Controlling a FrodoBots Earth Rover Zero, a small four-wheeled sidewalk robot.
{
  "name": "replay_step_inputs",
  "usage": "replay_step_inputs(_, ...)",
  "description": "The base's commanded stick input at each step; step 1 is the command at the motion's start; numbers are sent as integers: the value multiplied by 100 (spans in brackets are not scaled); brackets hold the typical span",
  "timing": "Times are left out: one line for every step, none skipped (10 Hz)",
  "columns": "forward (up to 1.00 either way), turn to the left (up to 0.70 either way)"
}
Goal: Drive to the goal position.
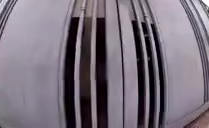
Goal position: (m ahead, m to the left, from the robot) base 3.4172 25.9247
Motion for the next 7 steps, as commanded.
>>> replay_step_inputs(-35, 0)
replay_step_inputs(0, 0)
replay_step_inputs(0, 0)
replay_step_inputs(0, 0)
replay_step_inputs(0, 0)
replay_step_inputs(0, 0)
replay_step_inputs(0, 0)
